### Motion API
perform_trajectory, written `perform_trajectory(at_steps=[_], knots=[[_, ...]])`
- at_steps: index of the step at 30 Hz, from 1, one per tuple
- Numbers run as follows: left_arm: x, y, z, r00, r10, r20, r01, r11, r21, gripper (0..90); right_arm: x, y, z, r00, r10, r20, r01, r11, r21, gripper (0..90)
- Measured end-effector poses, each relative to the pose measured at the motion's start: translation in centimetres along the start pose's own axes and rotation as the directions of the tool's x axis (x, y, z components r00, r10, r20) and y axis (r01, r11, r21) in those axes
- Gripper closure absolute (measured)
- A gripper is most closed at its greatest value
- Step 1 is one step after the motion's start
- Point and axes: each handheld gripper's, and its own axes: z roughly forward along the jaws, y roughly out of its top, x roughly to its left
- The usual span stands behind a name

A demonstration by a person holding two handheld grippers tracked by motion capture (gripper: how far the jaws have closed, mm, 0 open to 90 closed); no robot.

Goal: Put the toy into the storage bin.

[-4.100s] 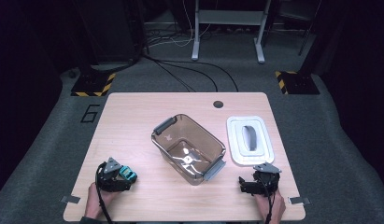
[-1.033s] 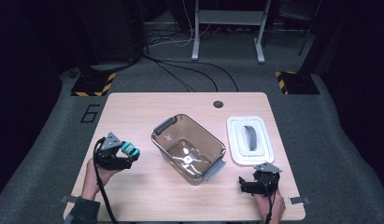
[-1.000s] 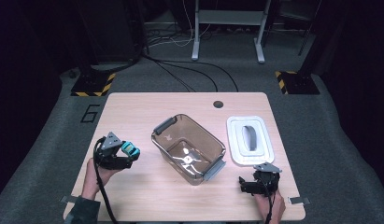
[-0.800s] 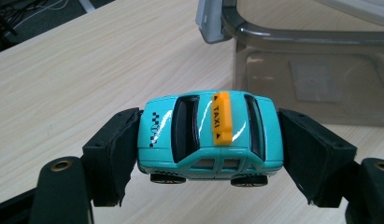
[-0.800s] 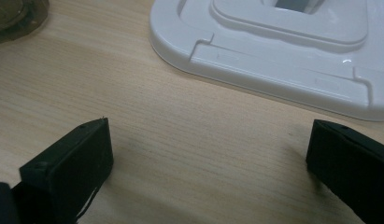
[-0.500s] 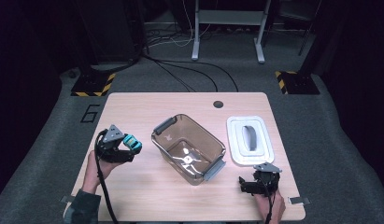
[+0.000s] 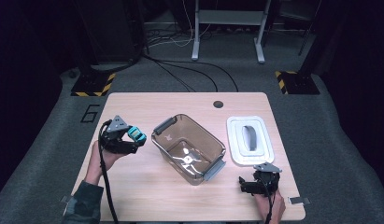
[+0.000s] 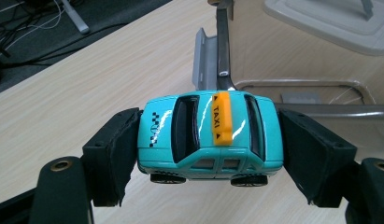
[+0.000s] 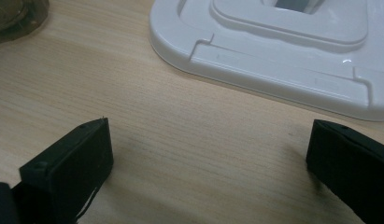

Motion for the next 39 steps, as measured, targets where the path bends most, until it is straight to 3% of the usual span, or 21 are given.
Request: perform_trajectory(at_steps=[26,39], knots=[[-0.7,4.2,1.6,0.9978,0.038,0.053,-0.037,0.9990,-0.024,24.3,0.0,0.0,0.0,1.0000,0.002,0.001,-0.002,1.000,0.000,0.0],[-1.0,6.0,3.1,0.9956,0.062,0.069,-0.062,0.9980,-0.010,24.3,0.0,0.0,0.0,1.0000,-0.003,0.001,0.003,1.000,0.001,0.0]])
